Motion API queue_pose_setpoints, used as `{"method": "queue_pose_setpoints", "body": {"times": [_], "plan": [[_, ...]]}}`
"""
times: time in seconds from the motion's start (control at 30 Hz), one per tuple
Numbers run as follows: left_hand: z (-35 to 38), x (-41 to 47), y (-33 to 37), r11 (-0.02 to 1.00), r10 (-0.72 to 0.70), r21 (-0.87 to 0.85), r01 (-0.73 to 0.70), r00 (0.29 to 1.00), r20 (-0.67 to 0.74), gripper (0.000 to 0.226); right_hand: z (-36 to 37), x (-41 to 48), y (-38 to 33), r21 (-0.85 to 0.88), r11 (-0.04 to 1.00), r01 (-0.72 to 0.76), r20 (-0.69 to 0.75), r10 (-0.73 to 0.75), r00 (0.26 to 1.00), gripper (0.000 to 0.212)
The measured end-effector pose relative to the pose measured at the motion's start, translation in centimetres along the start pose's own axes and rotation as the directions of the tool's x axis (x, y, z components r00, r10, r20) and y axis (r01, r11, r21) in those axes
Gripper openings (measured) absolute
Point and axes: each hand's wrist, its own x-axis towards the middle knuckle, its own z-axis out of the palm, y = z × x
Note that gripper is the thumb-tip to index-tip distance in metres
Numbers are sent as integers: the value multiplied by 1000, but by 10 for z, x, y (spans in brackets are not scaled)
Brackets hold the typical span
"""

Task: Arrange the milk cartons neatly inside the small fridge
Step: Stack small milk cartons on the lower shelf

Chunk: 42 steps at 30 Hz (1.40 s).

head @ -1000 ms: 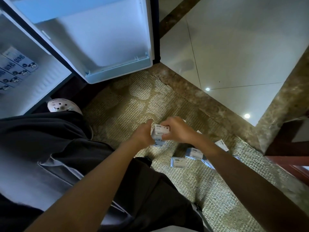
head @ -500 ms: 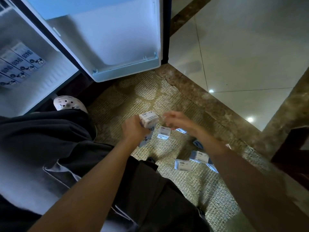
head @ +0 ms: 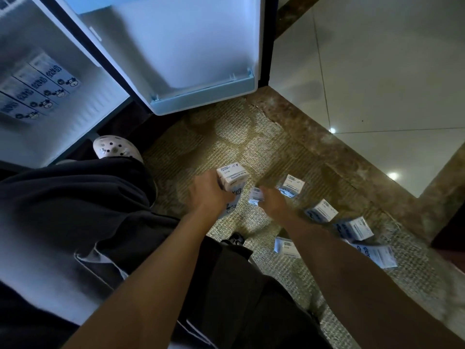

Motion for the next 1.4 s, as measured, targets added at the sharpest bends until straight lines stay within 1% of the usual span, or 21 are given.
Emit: {"method": "queue_pose_setpoints", "body": {"times": [0.1, 0.17, 0.3, 0.37, 0.4, 0.43, 0.5, 0.57, 0.67, 0.77, 0.87, 0.9, 1.0, 1.1, 1.23, 1.33, 1.4], "plan": [[-2, -1, 0, 999, -20, -31, 20, 1000, 0, 30, -7, 1, -2, -3, 1000, 23, 18, -23, 1000, 53], [-4, -2, 1, 996, -37, -81, 36, 999, -9, 32, -15, -1, -6, 23, 999, 28, 21, -29, 999, 50], [-10, -6, 7, 954, -75, -291, 69, 997, -10, 39, -40, -15, -16, 176, 980, 90, -8, -90, 996, 40], [-17, -7, 11, 935, -70, -351, 52, 997, -38, 42, -60, -26, -25, 226, 963, 146, -42, -140, 989, 28], [-23, -9, 13, 928, -61, -372, 34, 996, -61, 42, -71, -31, -32, 232, 957, 176, -68, -164, 984, 23], [-29, -10, 15, 921, -51, -390, 12, 995, -89, 42, -83, -36, -41, 217, 954, 207, -101, -189, 977, 22], [-46, -13, 16, 908, -29, -417, -38, 988, -153, 42, -105, -47, -62, 146, 955, 260, -171, -234, 957, 26], [-64, -15, 16, 895, -2, -437, -94, 977, -214, 41, -127, -59, -87, 118, 940, 321, -242, -286, 927, 29], [-92, -17, 12, 884, 11, -443, -153, 952, -306, 45, -155, -80, -125, 27, 904, 427, -327, -396, 858, 22], [-120, -18, 4, 874, 4, -444, -198, 916, -401, 48, -177, -101, -164, -35, 860, 508, -347, -487, 801, 10], [-150, -20, -6, 856, -8, -455, -245, 874, -486, 48, -187, -116, -205, -53, 790, 611, -366, -585, 724, 18], [-161, -21, -10, 852, -9, -454, -262, 859, -512, 47, -188, -119, -218, -59, 769, 637, -365, -610, 703, 17], [-195, -26, -26, 850, -10, -440, -291, 825, -565, 44, -186, -125, -260, -101, 720, 686, -337, -674, 657, 8], [-224, -27, -46, 843, -65, -461, -278, 798, -599, 41, -182, -125, -303, -102, 684, 722, -303, -712, 633, 3], [-257, -22, -81, 850, -126, -470, -238, 775, -620, 33, -170, -124, -362, -127, 633, 764, -243, -767, 594, 13], [-279, -17, -106, 843, -162, -490, -221, 765, -623, 30, -157, -119, -402, -135, 603, 786, -174, -796, 580, 11], [-293, -12, -123, 833, -197, -512, -207, 754, -626, 30, -146, -112, -428, -154, 579, 801, -152, -814, 560, 18]]}}
